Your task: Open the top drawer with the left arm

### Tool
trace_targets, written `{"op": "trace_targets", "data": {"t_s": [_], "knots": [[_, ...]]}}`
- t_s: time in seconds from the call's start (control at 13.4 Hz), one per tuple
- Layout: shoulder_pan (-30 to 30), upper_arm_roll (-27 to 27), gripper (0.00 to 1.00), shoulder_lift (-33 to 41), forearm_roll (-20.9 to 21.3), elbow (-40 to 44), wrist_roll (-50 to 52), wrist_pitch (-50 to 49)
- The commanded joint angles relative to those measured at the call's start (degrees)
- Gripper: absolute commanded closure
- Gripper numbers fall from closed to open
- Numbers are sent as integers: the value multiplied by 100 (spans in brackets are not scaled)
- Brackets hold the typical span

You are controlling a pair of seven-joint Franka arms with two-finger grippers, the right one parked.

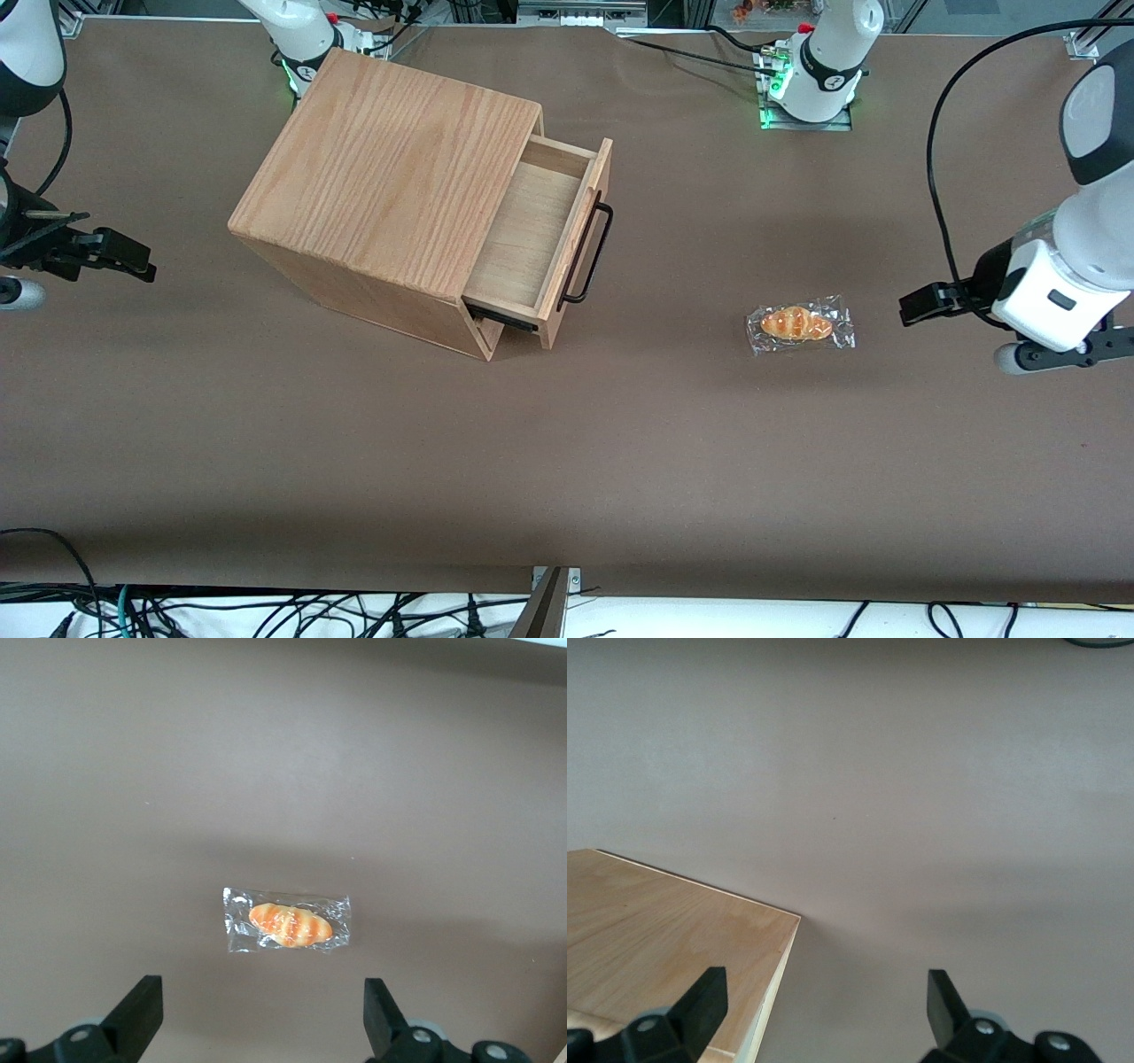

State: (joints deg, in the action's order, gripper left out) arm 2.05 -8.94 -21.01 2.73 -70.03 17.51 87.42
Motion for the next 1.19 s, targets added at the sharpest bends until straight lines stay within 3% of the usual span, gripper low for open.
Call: {"op": "trace_targets", "data": {"t_s": [0.0,0.37,1.12], "knots": [[164,-64,0,79,219,42,-151,-103],[384,-29,0,97,210,42,-757,-103],[367,-125,0,123,114,42,-898,-708]]}}
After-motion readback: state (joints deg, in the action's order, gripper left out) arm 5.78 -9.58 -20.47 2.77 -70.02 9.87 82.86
